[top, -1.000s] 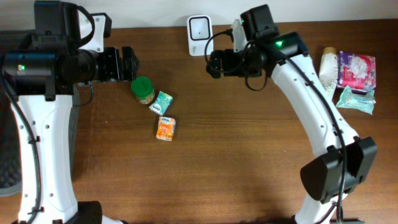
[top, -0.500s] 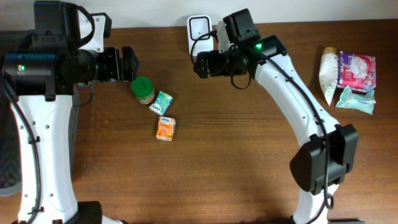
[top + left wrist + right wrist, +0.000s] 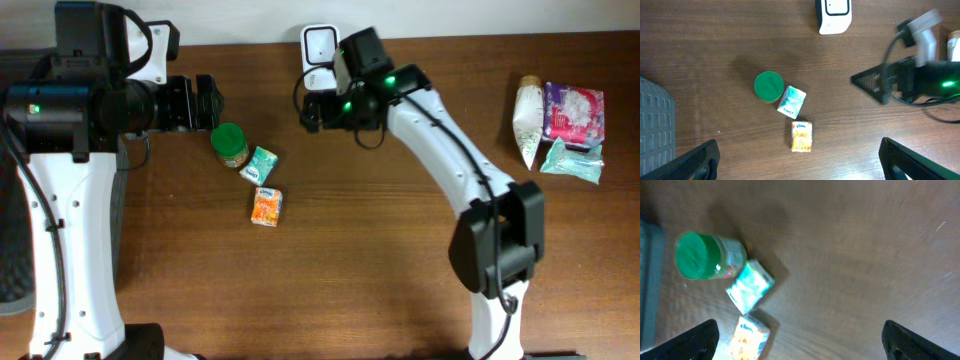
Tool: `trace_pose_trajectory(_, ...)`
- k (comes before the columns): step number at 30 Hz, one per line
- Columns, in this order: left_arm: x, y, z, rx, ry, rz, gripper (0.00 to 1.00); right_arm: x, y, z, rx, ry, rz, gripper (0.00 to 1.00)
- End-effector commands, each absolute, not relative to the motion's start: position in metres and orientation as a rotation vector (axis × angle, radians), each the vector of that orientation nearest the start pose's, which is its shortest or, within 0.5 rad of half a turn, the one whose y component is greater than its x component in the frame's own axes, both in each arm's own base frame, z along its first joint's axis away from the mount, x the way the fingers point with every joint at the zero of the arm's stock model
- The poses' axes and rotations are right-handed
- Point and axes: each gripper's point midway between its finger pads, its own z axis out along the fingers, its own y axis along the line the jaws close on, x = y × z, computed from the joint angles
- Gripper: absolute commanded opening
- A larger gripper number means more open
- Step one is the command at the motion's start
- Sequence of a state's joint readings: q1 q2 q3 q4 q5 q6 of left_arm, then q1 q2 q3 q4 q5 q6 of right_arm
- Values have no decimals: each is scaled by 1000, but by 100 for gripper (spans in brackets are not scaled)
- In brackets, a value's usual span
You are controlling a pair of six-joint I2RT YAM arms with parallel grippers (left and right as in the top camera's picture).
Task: Scan the item barcode
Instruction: 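Move the right gripper back to the orange Kleenex pack, then grasp the orange Kleenex pack with the right gripper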
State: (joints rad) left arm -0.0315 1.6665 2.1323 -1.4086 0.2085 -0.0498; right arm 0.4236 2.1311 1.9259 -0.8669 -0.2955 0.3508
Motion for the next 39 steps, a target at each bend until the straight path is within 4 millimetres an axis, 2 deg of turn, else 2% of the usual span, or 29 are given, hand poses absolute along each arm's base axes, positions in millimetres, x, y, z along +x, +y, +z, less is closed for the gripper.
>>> trace_pose_trajectory(1, 379, -47, 345, 54, 2504, -301, 99, 413, 288, 108, -211, 2901, 710, 90)
trace_pose_trajectory(2, 379, -47, 345, 54, 2504, -301, 99, 390, 292, 101, -248, 2978, 667, 89)
trace_pose_trajectory(3, 379, -47, 345, 54, 2504, -301, 99, 376, 301, 95, -297, 3010, 647, 89)
trace_pose_trajectory(5, 379, -47, 345, 54, 2504, -301, 99, 359, 321, 84, -376, 3017, 649, 86)
trace_pose_trajectory(6, 379, -47, 345, 54, 2504, -301, 99, 351, 335, 76, -374, 3018, 662, 80)
trace_pose_trajectory(8, 379, -47, 345, 54, 2504, -301, 99, 345, 353, 63, -275, 3041, 681, 76)
trace_pose_trajectory(9, 379, -47, 345, 54, 2504, -301, 99, 347, 354, 56, -221, 3056, 682, 76)
trace_pose_trajectory(14, 379, -47, 345, 54, 2504, -301, 99, 340, 355, 41, -209, 3098, 712, 76)
trace_pose_trajectory(16, 379, -47, 345, 54, 2504, -301, 99, 340, 358, 33, -149, 3095, 745, 73)
trace_pose_trajectory(19, 379, -47, 345, 55, 2504, -301, 99, 343, 365, 20, -136, 3087, 761, 64)
trace_pose_trajectory(20, 379, -47, 345, 54, 2504, -301, 99, 342, 369, 11, -145, 3090, 759, 54)
trace_pose_trajectory(21, 379, -47, 345, 54, 2504, -301, 99, 341, 368, 5, -145, 3099, 747, 37)
trace_pose_trajectory(22, 379, -47, 345, 54, 2504, -301, 99, 345, 360, 2, -129, 3099, 676, 15)
trace_pose_trajectory(23, 379, -47, 345, 54, 2504, -301, 99, 348, 348, 1, -103, 3101, 582, 4)
trace_pose_trajectory(24, 379, -47, 345, 54, 2504, -301, 99, 348, 335, 2, -82, 3117, 507, 4)
trace_pose_trajectory(27, 379, -47, 345, 54, 2504, -301, 99, 365, 272, 13, 47, 3133, 149, 4)
trace_pose_trajectory(28, 379, -47, 345, 54, 2504, -301, 99, 371, 247, 19, 95, 3132, 30, 4)
trace_pose_trajectory(30, 379, -47, 345, 54, 2504, -301, 99, 384, 216, 37, 147, 3120, -81, 4)
trace_pose_trajectory(31, 379, -47, 345, 54, 2504, -301, 99, 393, 210, 48, 95, 3109, -71, 12)
trace_pose_trajectory(32, 379, -47, 345, 54, 2504, -301, 99, 407, 202, 65, 43, 3082, -53, 34)
trace_pose_trajectory(33, 379, -47, 345, 54, 2504, -301, 99, 416, 195, 78, 12, 3066, -41, 73)
trace_pose_trajectory(34, 379, -47, 345, 54, 2504, -301, 99, 418, 184, 96, 22, 3070, -44, 90)
trace_pose_trajectory(35, 379, -47, 345, 54, 2504, -301, 99, 414, 182, 105, 30, 3087, -30, 99)
trace_pose_trajectory(37, 379, -47, 345, 54, 2504, -301, 99, 396, 204, 110, -154, 3153, 114, 99)
trace_pose_trajectory(39, 379, -47, 345, 54, 2504, -301, 99, 388, 229, 103, -249, 3148, 145, 96)
